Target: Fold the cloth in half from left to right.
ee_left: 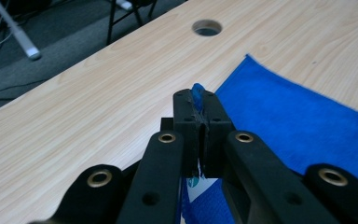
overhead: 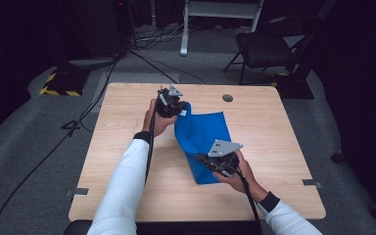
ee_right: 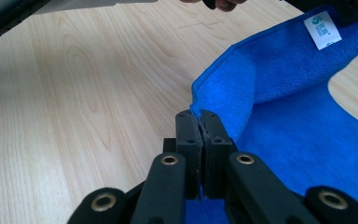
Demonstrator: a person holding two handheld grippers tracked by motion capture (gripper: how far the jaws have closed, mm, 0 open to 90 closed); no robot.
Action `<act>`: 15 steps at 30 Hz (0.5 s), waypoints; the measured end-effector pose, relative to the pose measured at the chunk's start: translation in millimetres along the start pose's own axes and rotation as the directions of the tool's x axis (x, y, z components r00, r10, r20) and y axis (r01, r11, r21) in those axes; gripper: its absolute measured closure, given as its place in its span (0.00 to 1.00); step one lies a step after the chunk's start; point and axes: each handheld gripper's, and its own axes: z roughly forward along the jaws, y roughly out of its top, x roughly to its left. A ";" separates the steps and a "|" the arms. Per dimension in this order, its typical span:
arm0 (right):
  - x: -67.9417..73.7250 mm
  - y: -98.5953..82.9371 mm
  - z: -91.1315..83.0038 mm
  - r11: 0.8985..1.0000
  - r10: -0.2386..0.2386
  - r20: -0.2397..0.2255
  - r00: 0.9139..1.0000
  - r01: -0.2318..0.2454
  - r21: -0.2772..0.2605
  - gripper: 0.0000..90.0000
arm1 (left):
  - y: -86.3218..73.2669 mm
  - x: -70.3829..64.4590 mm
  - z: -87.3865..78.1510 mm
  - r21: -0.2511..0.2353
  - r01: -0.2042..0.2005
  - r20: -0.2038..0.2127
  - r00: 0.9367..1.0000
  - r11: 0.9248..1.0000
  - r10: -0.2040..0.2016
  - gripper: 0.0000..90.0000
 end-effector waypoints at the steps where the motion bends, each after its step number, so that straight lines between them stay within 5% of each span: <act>1: -1.3 -1.8 -2.4 1.000 0.005 0.003 1.000 -0.005 0.000 0.98 | 2.0 -1.8 1.2 0.002 -0.007 0.005 1.000 1.000 0.007 0.97; 15: -13.8 -30.3 -31.8 0.998 0.054 0.056 0.997 -0.055 0.020 0.98 | 20.2 -33.5 36.4 0.071 -0.053 -0.013 0.998 0.996 0.054 0.97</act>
